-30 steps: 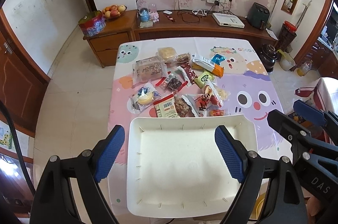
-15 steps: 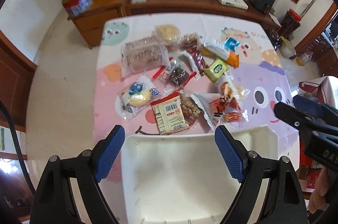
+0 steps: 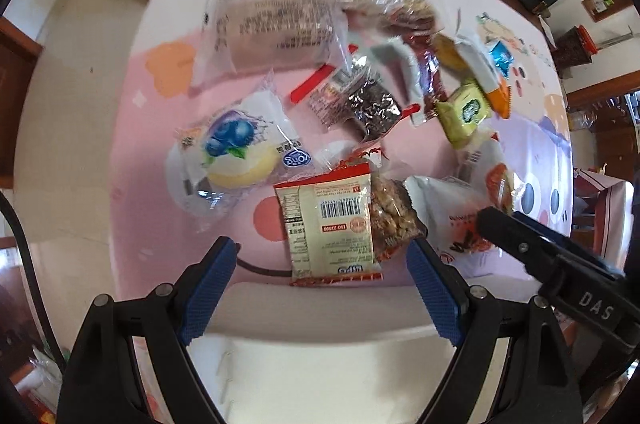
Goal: Organize snacks
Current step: 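Reach the left gripper to the white-red snack bag while the right gripper reaches the cracker pack, then close the left gripper on the white-red bag while the right gripper grasps the cracker pack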
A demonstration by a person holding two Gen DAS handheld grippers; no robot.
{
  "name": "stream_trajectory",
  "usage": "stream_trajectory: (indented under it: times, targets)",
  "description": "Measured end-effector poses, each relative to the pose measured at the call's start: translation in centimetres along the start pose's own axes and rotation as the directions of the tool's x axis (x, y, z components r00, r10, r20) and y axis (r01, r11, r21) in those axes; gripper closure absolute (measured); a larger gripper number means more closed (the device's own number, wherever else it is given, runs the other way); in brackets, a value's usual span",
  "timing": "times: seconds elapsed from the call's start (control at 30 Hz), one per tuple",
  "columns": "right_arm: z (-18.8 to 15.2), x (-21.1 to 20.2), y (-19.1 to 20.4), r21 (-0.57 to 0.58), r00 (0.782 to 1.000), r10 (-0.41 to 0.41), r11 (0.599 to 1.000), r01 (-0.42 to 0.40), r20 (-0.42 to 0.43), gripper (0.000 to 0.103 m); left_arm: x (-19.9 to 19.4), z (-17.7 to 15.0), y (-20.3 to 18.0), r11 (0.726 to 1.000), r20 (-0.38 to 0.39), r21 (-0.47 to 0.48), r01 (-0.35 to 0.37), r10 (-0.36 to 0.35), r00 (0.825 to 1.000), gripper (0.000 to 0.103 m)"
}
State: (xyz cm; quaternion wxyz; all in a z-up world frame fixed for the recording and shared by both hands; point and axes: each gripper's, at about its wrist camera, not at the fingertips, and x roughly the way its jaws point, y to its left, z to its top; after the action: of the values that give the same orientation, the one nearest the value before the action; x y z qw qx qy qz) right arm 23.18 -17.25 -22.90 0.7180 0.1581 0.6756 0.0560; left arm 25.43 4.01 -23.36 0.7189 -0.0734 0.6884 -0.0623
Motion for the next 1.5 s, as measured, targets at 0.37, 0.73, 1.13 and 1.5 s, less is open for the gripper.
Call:
stream_trajectory:
  times: [0.37,0.73,1.13,1.5]
  targets:
    - [2.2,1.8,-0.3,0.063,1.000,-0.003,0.998,0.002,0.002,0.040,5.7,0.8,-1.6,1.000,-0.155,0.002,-0.020,0.020,0.988,0.017]
    - [3.3,2.3,0.2,0.054,1.000,-0.022,0.998,0.023,-0.008,0.044,9.9,0.6,-2.6,0.996,-0.213,-0.004,-0.084,0.081,0.974,0.028]
    - [3.4,2.9,1.2,0.017,0.998,-0.055,0.998,0.055,-0.009,0.050,10.9,0.1,-5.1,0.997,-0.132,0.024,-0.079,0.081,0.988,0.058]
    - [2.6,-1.1,-0.3,0.009,0.991,-0.057,0.998,0.056,0.124,0.085,5.4,0.0,-7.0,0.991,0.045,0.048,-0.125,0.123,0.991,0.058]
